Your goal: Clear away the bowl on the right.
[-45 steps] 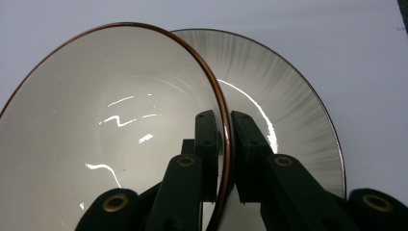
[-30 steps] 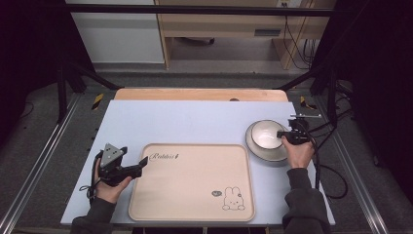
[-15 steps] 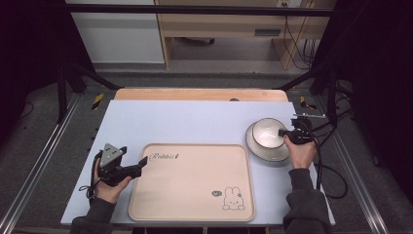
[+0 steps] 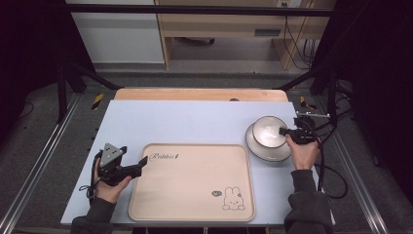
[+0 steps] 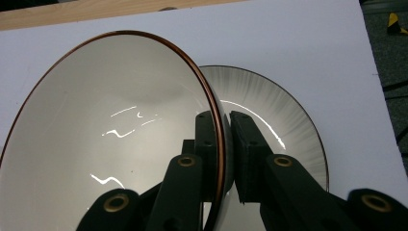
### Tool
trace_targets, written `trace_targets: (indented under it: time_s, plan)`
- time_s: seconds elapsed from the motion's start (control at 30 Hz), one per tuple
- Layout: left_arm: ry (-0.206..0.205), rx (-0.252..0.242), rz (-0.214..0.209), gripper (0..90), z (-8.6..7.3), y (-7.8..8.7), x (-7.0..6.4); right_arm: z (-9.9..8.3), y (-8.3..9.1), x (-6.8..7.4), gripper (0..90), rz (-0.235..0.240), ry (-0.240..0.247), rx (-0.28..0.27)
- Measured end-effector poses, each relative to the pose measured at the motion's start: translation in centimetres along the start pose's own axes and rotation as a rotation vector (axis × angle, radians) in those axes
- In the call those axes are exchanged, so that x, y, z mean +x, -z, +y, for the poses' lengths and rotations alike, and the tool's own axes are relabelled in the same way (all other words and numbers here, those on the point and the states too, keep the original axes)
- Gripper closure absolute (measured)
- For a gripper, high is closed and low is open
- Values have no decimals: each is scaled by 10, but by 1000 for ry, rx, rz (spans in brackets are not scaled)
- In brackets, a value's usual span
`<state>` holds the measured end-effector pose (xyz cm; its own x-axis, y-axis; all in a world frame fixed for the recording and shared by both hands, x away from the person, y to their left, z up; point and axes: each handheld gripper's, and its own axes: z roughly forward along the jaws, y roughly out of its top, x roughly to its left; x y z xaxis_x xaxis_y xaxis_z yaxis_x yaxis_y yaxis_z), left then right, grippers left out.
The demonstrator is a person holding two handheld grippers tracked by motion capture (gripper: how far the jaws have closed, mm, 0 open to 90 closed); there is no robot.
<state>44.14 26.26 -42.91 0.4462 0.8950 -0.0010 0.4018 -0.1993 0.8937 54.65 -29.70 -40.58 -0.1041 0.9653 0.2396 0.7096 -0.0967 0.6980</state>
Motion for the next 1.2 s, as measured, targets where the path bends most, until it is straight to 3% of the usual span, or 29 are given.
trace_targets:
  time_s: [0.43,1.2]
  plan:
    - [-1,-1,-1,146,0,0,0,3,13,10,823,29,43,-29]
    - [-3,-2,-3,147,-1,2,0,7,32,48,823,114,126,-56]
